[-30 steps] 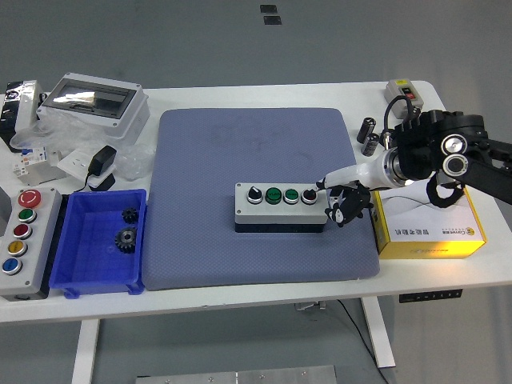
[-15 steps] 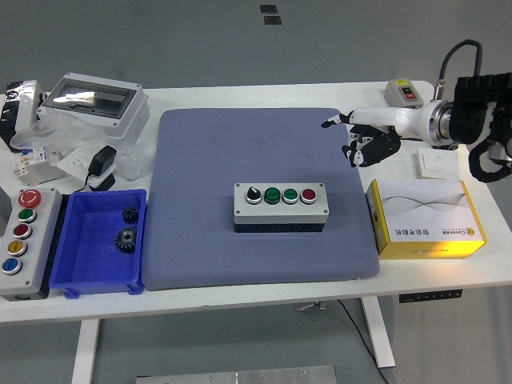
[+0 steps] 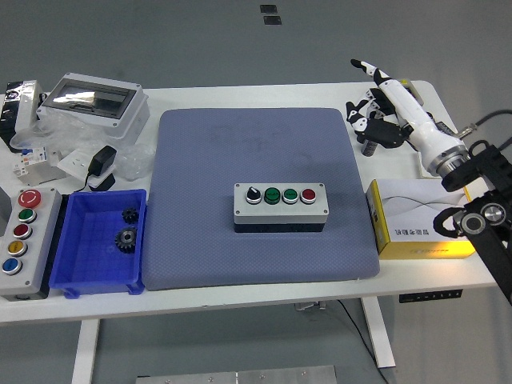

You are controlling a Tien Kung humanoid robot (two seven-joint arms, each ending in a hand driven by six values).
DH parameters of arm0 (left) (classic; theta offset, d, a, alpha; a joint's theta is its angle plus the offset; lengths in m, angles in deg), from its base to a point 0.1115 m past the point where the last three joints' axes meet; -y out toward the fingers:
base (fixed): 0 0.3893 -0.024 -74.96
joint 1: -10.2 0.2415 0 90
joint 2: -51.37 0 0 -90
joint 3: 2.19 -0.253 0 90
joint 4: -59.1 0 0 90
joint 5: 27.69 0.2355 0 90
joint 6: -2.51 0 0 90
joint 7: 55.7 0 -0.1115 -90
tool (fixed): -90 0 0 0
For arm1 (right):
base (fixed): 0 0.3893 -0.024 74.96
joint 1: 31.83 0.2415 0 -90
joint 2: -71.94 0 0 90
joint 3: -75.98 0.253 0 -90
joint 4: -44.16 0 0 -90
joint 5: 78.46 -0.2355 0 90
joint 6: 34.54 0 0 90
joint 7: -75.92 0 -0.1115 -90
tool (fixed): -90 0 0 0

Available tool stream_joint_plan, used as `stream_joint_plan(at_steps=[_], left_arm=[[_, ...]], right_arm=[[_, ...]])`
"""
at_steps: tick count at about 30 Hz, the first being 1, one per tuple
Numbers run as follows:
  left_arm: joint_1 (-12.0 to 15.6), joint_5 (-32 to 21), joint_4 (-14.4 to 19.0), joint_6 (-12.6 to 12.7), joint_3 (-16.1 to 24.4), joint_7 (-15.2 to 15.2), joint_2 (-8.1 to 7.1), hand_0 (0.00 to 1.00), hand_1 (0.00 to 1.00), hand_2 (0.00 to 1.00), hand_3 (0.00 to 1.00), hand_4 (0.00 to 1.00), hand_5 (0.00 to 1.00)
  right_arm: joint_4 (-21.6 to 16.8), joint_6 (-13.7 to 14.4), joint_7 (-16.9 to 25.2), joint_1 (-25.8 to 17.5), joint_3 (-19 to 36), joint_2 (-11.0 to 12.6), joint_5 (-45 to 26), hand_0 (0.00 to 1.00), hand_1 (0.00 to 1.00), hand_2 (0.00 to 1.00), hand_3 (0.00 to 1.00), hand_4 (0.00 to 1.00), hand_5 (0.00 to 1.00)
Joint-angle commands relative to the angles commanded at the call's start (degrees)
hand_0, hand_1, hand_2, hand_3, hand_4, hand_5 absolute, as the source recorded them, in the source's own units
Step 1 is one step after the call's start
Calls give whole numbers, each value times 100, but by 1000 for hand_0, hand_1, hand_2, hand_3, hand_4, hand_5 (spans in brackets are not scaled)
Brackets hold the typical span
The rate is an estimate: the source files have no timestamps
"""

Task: Pick up the button,place it on the desk,press the button,press the button

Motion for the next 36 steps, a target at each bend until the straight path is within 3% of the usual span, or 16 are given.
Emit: stream_joint_plan(at_steps=[2, 3, 8, 9, 12, 14, 15, 22, 36], left_arm=[[-14, 57, 3, -5, 29, 13, -18, 674, 633, 569, 600, 667, 261], [-22, 80, 4, -10, 38, 18, -26, 675, 633, 570, 599, 666, 265], [-80, 190, 1, -41, 87, 20, -69, 675, 633, 570, 599, 666, 265], [-92, 207, 0, -47, 94, 20, -79, 674, 633, 572, 601, 662, 269], [-127, 270, -2, -68, 121, 19, -119, 674, 633, 572, 601, 662, 269], [-142, 316, -1, -80, 141, 23, -151, 674, 633, 572, 601, 662, 269], [-150, 345, 1, -87, 155, 29, -174, 674, 633, 572, 600, 660, 271], [-231, 516, 4, -132, 237, 37, -307, 674, 633, 572, 599, 655, 269], [-316, 589, -22, -165, 258, -9, -324, 673, 632, 574, 601, 655, 270]], right_arm=[[13, 478, 300, -312, 99, -45, -156, 214, 316, 622, 943, 571, 284], [22, 665, 412, -422, 120, -53, -217, 496, 486, 652, 787, 605, 324], [58, 1467, 850, -729, 203, -72, -555, 496, 486, 652, 787, 605, 324], [65, 1578, 899, -747, 219, -74, -639, 616, 658, 754, 779, 608, 342], [86, 1815, 1068, -782, 294, -80, -948, 616, 658, 754, 779, 608, 342], [88, 1856, 1178, -796, 352, -83, -1146, 616, 658, 754, 779, 608, 342], [91, 1861, 1242, -800, 379, -84, -1250, 690, 753, 818, 881, 610, 360], [112, 1831, 1589, -843, 548, -65, -1692, 696, 765, 826, 881, 613, 371], [169, 1759, 1942, -1040, 1054, -155, -2395, 717, 782, 838, 884, 638, 395]])
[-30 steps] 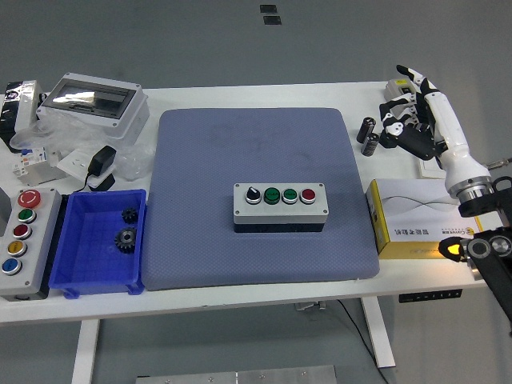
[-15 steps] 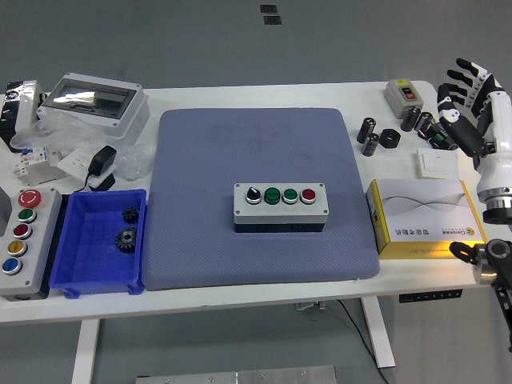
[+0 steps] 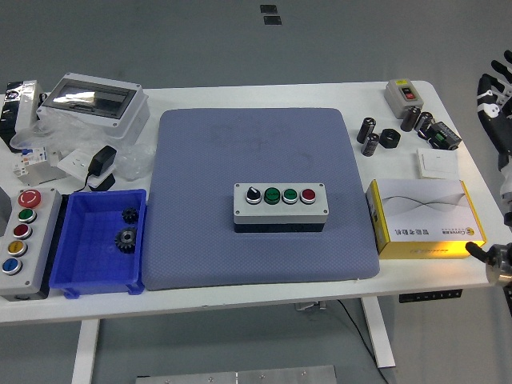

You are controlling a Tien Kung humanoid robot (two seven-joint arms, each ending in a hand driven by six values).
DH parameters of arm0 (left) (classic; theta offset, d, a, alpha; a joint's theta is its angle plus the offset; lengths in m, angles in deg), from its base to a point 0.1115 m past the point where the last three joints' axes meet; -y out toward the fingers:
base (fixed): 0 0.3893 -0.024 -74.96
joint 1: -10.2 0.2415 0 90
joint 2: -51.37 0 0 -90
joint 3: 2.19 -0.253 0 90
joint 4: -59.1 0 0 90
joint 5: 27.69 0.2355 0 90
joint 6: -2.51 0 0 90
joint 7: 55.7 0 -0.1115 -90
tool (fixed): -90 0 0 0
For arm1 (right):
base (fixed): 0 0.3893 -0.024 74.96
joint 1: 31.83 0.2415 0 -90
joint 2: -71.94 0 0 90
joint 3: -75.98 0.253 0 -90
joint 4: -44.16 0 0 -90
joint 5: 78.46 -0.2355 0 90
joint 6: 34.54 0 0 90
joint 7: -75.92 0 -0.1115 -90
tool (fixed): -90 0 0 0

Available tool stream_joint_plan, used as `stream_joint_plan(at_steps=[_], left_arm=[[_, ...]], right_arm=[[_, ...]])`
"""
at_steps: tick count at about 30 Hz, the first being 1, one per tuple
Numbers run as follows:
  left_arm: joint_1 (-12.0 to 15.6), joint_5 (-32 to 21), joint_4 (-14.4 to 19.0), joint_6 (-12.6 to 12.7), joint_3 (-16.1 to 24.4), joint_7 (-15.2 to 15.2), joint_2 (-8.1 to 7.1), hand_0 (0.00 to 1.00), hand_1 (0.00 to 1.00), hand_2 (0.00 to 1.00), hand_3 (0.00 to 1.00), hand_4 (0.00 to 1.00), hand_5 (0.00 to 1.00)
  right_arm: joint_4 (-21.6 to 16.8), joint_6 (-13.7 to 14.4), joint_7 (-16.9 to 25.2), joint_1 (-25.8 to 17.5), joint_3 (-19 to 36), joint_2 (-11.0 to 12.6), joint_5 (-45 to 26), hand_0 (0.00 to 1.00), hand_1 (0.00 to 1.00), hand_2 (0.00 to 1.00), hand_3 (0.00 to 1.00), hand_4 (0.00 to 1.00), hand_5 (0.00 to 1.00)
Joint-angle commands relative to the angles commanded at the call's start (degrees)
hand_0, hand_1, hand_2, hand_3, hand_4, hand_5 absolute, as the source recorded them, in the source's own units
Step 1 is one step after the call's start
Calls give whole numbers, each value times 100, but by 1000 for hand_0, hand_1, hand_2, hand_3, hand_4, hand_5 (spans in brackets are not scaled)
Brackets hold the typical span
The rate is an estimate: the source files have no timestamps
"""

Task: Pick up the button,place it on the desk,press the button,press the button

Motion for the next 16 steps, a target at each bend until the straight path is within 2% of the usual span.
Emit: stream_joint_plan(at_steps=[10, 16], left_arm=[[-183, 267, -28, -66, 124, -66, 80, 672, 632, 574, 603, 652, 274], [-167, 250, -10, -46, 134, -27, 75, 672, 632, 574, 603, 652, 274]], right_arm=[[99, -309, 161, 6, 455, -49, -1007, 719, 786, 838, 866, 646, 405], [122, -330, 201, -1, 554, -36, -1146, 719, 786, 838, 866, 646, 405]])
